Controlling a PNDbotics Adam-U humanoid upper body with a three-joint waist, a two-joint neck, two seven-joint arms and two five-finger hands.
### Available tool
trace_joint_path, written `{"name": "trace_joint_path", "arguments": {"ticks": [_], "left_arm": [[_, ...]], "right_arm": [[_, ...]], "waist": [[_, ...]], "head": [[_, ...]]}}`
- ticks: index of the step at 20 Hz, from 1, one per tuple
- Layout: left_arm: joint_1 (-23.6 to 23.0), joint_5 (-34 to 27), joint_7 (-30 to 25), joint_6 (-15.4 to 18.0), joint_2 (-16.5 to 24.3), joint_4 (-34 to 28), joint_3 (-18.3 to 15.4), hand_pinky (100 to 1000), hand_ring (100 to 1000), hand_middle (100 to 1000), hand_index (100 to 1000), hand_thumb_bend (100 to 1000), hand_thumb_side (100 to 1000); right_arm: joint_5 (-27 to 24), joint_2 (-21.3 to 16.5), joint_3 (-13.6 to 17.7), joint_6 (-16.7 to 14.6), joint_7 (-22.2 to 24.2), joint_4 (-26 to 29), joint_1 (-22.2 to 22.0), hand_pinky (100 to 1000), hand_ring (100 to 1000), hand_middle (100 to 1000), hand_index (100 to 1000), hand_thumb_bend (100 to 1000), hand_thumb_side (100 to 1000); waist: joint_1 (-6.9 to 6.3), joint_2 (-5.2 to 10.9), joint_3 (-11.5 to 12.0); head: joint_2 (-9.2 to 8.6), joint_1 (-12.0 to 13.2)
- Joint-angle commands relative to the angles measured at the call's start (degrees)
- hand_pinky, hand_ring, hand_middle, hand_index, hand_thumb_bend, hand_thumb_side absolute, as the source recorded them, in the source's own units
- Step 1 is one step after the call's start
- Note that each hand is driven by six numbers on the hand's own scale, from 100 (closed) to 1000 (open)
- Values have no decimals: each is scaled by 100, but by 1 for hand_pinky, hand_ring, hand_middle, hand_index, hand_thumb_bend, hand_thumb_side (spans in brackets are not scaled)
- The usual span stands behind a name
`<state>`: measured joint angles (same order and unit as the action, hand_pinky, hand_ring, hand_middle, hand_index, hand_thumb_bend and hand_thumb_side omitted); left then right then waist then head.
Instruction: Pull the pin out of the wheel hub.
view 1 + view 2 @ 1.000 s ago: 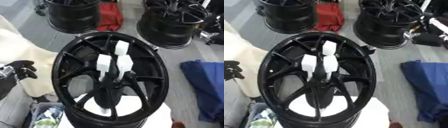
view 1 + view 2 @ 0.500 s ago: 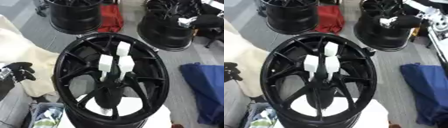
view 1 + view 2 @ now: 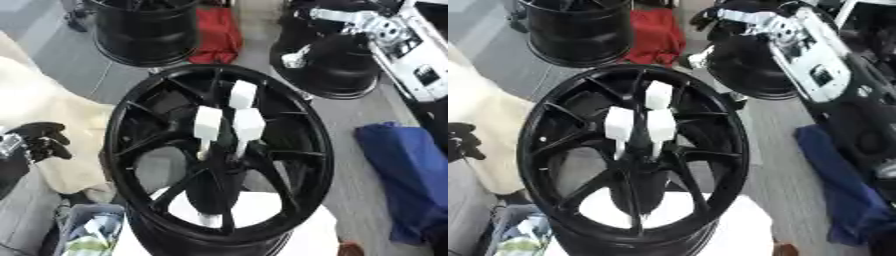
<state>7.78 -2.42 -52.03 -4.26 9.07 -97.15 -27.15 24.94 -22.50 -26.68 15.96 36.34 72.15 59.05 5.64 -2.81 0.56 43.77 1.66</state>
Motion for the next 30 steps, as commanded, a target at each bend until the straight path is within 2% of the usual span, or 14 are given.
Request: {"name": "trace_joint_path", "arguments": {"ticks": [1, 3, 5, 10, 16, 20, 30], "left_arm": [[33, 11, 6, 10, 82, -106, -46, 685, 577, 593, 784, 100, 789], [22, 25, 6, 6, 73, -101, -59, 685, 577, 593, 784, 100, 790], [22, 30, 6, 5, 67, -102, -66, 685, 577, 593, 784, 100, 789], [18, 28, 6, -6, 59, -107, -68, 685, 577, 593, 784, 100, 789], [16, 29, 6, -9, 52, -109, -67, 685, 577, 592, 784, 100, 790], [19, 32, 6, -5, 48, -109, -67, 685, 577, 592, 784, 100, 790], [29, 35, 6, -6, 38, -111, -65, 685, 576, 592, 784, 100, 790]], "right_arm": [[157, 261, -345, 152, 247, -362, 409, 791, 873, 906, 951, 415, 475], [121, 401, -555, 192, 406, -620, 621, 792, 873, 905, 950, 416, 475], [146, 512, -606, 125, 572, -891, 735, 794, 875, 906, 951, 418, 473], [485, 695, -515, -219, 972, -1356, 834, 798, 879, 908, 954, 423, 472], [992, 805, -289, -467, 1476, -1544, 862, 795, 873, 895, 952, 419, 466], [1233, 897, -206, -577, 1558, -1693, 845, 767, 835, 845, 929, 405, 452], [1428, 1128, -128, -770, 1563, -1976, 833, 664, 718, 716, 827, 362, 426]], "waist": [[-52, 80, -46], [-58, 79, -78], [-60, 82, -86], [-67, 91, -93], [-74, 89, -102], [-77, 85, -97], [-84, 75, -82]], "head": [[30, 54], [25, 72], [21, 79], [20, 68], [24, 60], [22, 55], [21, 43]]}}
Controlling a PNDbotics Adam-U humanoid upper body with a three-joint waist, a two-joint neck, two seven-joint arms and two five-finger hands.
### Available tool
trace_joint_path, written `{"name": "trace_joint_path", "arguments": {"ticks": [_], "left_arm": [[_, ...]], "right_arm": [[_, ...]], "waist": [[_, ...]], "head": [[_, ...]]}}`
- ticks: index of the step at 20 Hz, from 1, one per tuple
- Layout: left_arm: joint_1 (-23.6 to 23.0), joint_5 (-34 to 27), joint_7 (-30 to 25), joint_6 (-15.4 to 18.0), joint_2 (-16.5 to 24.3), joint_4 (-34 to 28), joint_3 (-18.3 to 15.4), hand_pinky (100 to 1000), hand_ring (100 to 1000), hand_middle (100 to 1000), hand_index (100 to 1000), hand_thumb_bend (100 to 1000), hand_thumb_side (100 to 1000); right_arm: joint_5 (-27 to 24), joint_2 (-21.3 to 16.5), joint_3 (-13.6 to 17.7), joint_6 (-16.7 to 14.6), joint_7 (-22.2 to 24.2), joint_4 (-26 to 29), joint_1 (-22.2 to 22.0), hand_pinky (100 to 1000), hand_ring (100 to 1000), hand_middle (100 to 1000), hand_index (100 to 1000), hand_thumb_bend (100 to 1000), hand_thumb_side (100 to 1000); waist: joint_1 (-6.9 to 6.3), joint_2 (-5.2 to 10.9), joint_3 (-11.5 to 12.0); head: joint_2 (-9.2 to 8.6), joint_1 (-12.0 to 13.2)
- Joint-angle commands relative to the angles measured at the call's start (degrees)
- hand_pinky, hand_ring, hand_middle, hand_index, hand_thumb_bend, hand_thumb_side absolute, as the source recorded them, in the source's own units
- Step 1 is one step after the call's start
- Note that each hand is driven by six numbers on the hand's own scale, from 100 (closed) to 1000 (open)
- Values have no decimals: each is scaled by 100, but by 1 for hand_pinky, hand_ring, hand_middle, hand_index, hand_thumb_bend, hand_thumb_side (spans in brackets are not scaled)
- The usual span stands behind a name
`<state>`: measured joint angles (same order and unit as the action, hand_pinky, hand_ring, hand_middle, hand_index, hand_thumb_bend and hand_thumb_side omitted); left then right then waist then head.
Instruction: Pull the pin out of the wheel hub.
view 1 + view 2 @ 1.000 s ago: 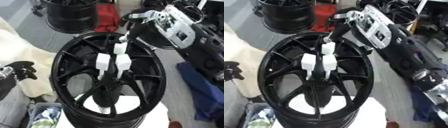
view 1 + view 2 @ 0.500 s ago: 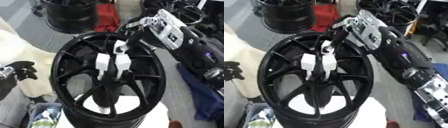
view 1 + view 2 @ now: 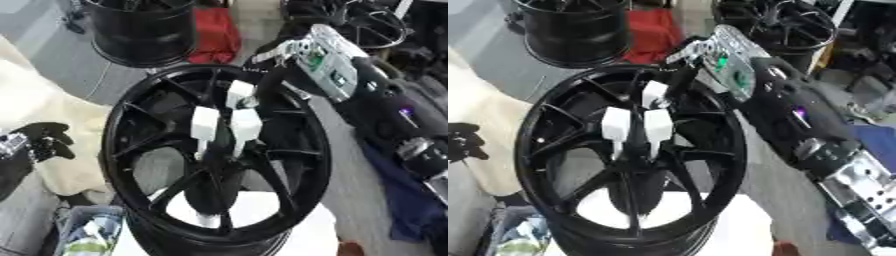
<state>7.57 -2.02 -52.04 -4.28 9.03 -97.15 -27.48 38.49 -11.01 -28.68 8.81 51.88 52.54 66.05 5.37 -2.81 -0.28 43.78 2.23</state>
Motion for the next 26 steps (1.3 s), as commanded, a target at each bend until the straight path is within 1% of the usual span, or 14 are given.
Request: {"name": "trace_joint_path", "arguments": {"ticks": [1, 2, 3, 5, 7, 10, 14, 17, 20, 22, 23, 24, 26], "left_arm": [[51, -6, 8, -3, 42, -111, -31, 685, 576, 592, 784, 100, 790], [51, -6, 8, -1, 41, -111, -29, 685, 576, 592, 784, 100, 790], [51, -5, 8, 0, 41, -110, -29, 685, 576, 592, 784, 100, 790], [52, -5, 8, 4, 42, -109, -31, 685, 576, 592, 784, 100, 789], [55, -9, 8, 6, 45, -107, -33, 686, 576, 592, 784, 100, 789], [55, -12, 8, 5, 48, -104, -33, 686, 576, 592, 784, 100, 789], [56, -16, 8, 3, 51, -104, -37, 685, 576, 592, 784, 100, 789], [56, -27, 8, 2, 58, -105, -39, 686, 576, 592, 784, 100, 788], [53, -37, 8, 1, 71, -104, -49, 686, 576, 592, 784, 100, 787], [47, -38, 8, -1, 78, -104, -56, 686, 576, 592, 784, 100, 787], [45, -37, 8, -3, 82, -105, -64, 685, 576, 592, 784, 100, 787], [44, -34, 8, -5, 85, -106, -72, 685, 575, 592, 784, 100, 787], [44, -35, 8, -9, 92, -112, -99, 685, 575, 591, 784, 100, 787]], "right_arm": [[82, -7, 79, -68, 9, -20, 134, 650, 701, 700, 810, 358, 421], [90, 3, 84, -79, 9, -19, 135, 635, 684, 687, 799, 353, 414], [101, 10, 89, -90, 9, -6, 138, 604, 647, 644, 764, 340, 402], [113, 12, 99, -107, 9, 40, 142, 563, 607, 601, 720, 317, 382], [116, -2, 107, -116, 9, 110, 147, 506, 557, 545, 661, 257, 341], [93, -52, 121, -108, 9, 278, 155, 444, 506, 491, 601, 182, 294], [28, -166, 171, -31, 9, 573, 169, 420, 490, 476, 586, 156, 274], [-41, -309, 228, 68, 9, 822, 194, 419, 489, 475, 586, 157, 270], [-189, -582, 323, 179, 9, 1121, 252, 412, 484, 471, 584, 152, 263], [-313, -853, 439, 274, 9, 1413, 268, 410, 482, 469, 580, 152, 259], [-372, -1025, 535, 329, 7, 1610, 248, 405, 479, 468, 578, 100, 232], [-424, -1200, 643, 388, -1, 1833, 201, 403, 477, 465, 577, 152, 246], [-497, -1638, 950, 515, -161, 2364, -33, 401, 476, 463, 574, 156, 238]], "waist": [[-58, 74, 3], [-59, 73, 4], [-59, 73, 5], [-61, 73, 8], [-62, 74, 9], [-61, 77, 7], [-63, 85, -4], [-64, 92, -15], [-60, 102, -37], [-54, 109, -57], [-51, 111, -69], [-47, 111, -76], [-42, 105, -90]], "head": [[22, -15], [22, -16], [20, -17], [18, -19], [18, -20], [17, -20], [15, -13], [12, -9], [18, 4], [23, 18], [24, 29], [24, 36], [19, 59]]}}
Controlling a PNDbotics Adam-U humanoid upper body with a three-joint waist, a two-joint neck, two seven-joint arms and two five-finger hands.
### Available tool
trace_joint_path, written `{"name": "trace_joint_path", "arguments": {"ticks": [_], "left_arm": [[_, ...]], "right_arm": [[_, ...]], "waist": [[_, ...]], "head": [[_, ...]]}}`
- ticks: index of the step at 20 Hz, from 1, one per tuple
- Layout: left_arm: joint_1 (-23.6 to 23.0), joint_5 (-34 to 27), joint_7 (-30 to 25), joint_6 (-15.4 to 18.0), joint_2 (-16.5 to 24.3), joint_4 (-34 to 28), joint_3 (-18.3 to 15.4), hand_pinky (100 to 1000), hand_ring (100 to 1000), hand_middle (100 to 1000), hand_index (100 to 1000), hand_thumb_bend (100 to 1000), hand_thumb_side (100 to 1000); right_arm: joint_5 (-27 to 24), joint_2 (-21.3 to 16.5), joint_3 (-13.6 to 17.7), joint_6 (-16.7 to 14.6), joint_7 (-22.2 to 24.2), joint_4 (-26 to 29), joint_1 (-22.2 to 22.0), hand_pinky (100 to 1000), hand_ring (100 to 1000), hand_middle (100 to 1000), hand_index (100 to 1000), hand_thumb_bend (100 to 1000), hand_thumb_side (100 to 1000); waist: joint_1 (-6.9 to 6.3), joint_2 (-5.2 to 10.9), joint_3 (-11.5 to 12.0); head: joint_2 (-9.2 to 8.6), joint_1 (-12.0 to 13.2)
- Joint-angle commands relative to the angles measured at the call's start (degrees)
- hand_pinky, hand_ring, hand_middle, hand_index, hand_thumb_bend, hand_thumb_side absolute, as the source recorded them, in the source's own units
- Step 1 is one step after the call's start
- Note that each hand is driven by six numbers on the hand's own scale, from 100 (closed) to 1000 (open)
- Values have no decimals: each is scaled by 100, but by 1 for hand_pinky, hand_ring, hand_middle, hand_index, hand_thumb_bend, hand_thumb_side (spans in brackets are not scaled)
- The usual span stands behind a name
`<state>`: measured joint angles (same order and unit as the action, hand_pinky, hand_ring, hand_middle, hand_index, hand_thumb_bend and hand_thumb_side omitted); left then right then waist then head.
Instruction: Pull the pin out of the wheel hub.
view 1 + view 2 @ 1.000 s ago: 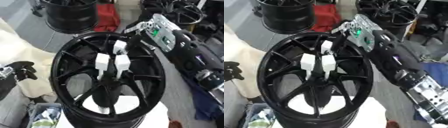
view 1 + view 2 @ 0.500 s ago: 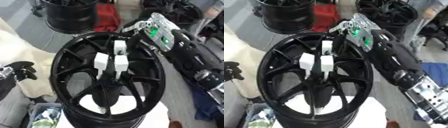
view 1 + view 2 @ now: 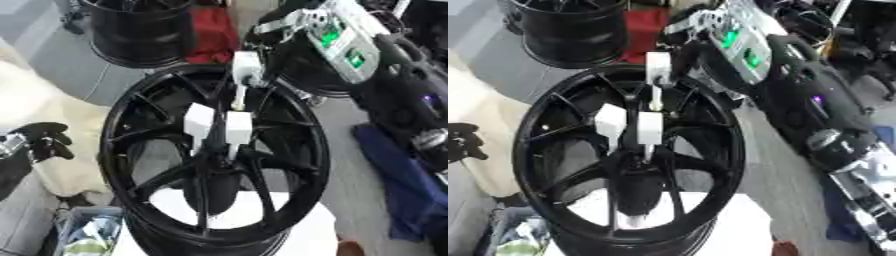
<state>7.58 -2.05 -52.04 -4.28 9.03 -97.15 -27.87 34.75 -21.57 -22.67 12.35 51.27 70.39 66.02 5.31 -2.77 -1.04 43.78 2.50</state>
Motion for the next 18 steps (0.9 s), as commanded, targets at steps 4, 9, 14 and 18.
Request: {"name": "trace_joint_path", "arguments": {"ticks": [4, 9, 14, 18], "left_arm": [[62, -48, 8, -16, 105, -124, -114, 685, 575, 591, 783, 100, 786], [86, -55, 8, -1, 108, -131, -170, 685, 574, 590, 783, 100, 786], [85, -46, 8, 56, 103, -112, -249, 685, 574, 590, 783, 100, 787], [91, -57, 8, 103, 97, -91, -259, 685, 574, 590, 783, 100, 785]], "right_arm": [[-184, -1372, 1264, 429, -1052, 1521, -1111, 392, 466, 452, 564, 154, 219], [-362, -1652, 2335, 766, -2693, 1854, -2992, 503, 535, 499, 636, 193, 261], [-777, -1002, 3268, 937, -4866, 1538, -4639, 825, 838, 827, 913, 330, 404], [-1282, -335, 3540, 633, -7145, 1240, -5167, 852, 862, 872, 917, 350, 463]], "waist": [[-39, 73, -27], [-56, 7, -53], [-92, -53, -119], [-125, -71, -161]], "head": [[-24, 73], [-97, 109], [-138, 164], [-152, 148]]}}
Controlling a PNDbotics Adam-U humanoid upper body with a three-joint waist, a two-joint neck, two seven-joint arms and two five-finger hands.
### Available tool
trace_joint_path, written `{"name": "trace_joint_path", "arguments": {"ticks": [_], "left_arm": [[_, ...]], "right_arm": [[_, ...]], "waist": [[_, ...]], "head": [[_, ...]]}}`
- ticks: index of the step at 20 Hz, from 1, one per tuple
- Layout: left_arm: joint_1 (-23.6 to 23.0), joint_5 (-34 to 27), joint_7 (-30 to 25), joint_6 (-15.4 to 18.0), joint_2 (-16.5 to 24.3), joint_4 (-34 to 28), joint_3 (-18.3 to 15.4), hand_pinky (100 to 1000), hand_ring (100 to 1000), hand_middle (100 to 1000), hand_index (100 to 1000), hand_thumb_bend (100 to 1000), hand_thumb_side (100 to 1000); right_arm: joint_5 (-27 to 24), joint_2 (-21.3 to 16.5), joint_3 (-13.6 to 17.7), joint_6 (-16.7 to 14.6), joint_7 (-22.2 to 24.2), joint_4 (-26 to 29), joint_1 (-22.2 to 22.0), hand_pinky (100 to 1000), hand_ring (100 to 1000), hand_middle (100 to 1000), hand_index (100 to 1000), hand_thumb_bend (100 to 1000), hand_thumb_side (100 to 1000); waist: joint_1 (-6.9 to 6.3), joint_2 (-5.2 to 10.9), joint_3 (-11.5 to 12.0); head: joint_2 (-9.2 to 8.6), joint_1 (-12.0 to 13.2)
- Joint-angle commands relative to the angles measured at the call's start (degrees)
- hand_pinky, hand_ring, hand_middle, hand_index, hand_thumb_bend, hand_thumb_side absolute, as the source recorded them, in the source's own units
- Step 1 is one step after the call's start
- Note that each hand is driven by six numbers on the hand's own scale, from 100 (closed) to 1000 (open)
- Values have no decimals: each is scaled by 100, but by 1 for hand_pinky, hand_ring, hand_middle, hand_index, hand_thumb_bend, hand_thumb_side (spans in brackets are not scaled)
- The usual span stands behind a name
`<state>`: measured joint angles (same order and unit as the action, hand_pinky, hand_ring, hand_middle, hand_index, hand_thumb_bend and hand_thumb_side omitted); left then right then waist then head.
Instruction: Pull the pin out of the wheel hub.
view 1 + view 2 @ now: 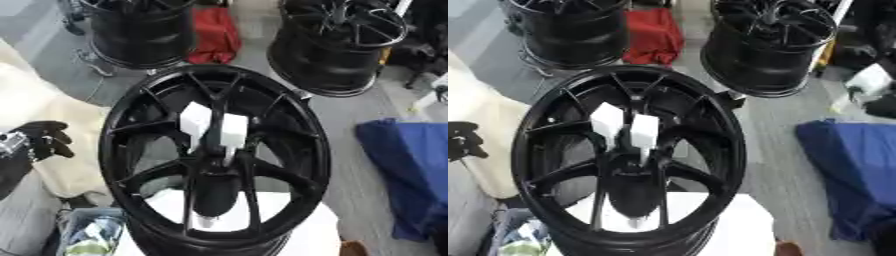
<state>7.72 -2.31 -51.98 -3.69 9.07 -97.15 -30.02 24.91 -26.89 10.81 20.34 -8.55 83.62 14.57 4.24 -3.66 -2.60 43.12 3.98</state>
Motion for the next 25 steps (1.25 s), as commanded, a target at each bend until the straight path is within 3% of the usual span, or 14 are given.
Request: {"name": "trace_joint_path", "arguments": {"ticks": [1, 3, 6, 7, 8, 13, 18, 25], "left_arm": [[81, -36, 1, 50, 90, -88, -44, 685, 574, 590, 783, 100, 785], [87, -39, 1, 63, 80, -83, -34, 686, 574, 590, 783, 100, 786], [89, -42, 1, 81, 66, -73, -26, 686, 574, 590, 783, 100, 785], [89, -42, 1, 86, 64, -70, -25, 686, 574, 590, 783, 100, 785], [92, -47, 1, 93, 61, -70, -22, 686, 574, 590, 783, 100, 785], [95, -43, 1, 116, 38, -52, 1, 686, 573, 590, 784, 100, 786], [108, -70, 1, 142, 34, -52, -15, 687, 574, 591, 785, 100, 787], [113, -68, 1, 149, 19, -66, 24, 687, 575, 591, 785, 100, 788]], "right_arm": [[-442, 320, 158, -300, -1613, -133, -49, 842, 851, 870, 913, 343, 473], [-682, 510, 26, -583, -2280, -216, -46, 827, 838, 857, 905, 334, 471], [-824, 733, -259, -979, -2640, -254, 27, 804, 817, 830, 894, 317, 466], [-844, 775, -315, -1069, -2668, -264, 39, 778, 792, 816, 892, 404, 420], [-852, 871, -408, -1189, -2660, -235, 61, 769, 780, 805, 889, 280, 449], [-955, 1393, -829, -1781, -2620, -129, 4, 736, 727, 749, 872, 232, 443], [-1117, 1666, -1123, -2222, -2607, 28, -134, 723, 703, 720, 858, 199, 430], [-1321, 1707, -1395, -2501, -2578, 259, -205, 716, 691, 705, 855, 164, 414]], "waist": [[-25, 13, -3], [-37, 1, 9], [-57, -9, 11], [-61, -10, 9], [-66, -16, 16], [-101, -37, 5], [-112, -60, 5], [-113, -65, 0]], "head": [[-90, -12], [-97, -32], [-83, -50], [-82, -52], [-88, -59], [-92, -72], [-107, -88], [-124, -122]]}}
